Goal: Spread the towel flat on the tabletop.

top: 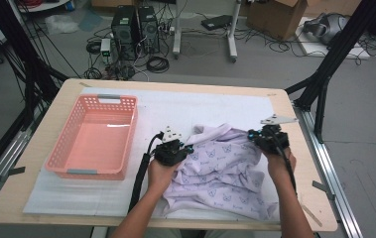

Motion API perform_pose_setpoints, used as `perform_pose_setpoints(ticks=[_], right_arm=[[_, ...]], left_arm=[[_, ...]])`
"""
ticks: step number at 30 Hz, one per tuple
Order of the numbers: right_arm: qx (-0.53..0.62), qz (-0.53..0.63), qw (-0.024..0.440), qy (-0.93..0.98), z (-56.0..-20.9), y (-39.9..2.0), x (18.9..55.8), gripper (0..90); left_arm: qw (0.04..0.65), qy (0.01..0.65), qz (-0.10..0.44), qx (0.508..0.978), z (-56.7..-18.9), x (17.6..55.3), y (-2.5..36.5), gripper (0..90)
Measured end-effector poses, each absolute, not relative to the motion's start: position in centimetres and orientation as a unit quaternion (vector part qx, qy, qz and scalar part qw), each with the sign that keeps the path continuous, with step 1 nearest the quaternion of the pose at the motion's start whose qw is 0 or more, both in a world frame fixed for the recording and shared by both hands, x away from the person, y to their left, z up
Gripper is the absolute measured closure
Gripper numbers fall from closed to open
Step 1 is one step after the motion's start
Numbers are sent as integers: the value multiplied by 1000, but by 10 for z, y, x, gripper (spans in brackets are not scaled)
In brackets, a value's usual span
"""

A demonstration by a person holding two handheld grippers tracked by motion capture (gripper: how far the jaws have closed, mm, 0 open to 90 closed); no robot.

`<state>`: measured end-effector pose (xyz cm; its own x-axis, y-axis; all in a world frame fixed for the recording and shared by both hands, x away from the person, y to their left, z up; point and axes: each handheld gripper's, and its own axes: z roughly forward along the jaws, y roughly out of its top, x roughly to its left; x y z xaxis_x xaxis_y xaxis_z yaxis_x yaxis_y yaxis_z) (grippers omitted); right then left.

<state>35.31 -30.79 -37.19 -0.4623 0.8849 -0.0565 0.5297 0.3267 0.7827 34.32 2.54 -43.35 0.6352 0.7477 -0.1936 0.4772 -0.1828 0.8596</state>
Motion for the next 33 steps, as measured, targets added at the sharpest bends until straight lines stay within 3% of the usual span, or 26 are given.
perform_pose_setpoints(ticks=[5,6,8,9,11,13,21,27,29,31,33], right_arm=[[494,336,247,763,-375,-338,350,880],[493,319,234,775,-380,-339,350,879],[487,298,221,791,-389,-340,347,861],[487,301,212,792,-392,-343,345,830],[487,334,216,778,-395,-350,341,664],[487,367,227,759,-393,-358,337,594],[472,396,229,754,-397,-370,324,542],[465,403,215,759,-409,-375,323,531],[468,404,209,758,-411,-375,324,531],[466,405,206,759,-412,-375,325,532],[465,405,206,759,-412,-374,326,535]], left_arm=[[468,419,140,766,-434,346,34,814],[463,426,140,764,-434,346,35,780],[466,440,139,755,-432,347,37,620],[468,435,137,757,-430,348,37,594],[468,418,129,768,-423,351,34,554],[467,400,126,779,-414,356,27,519],[440,334,104,827,-408,385,-20,470],[405,307,91,857,-415,397,-58,548],[391,314,96,860,-419,401,-66,648],[374,315,110,866,-423,403,-68,810],[381,319,105,861,-422,403,-63,853]])
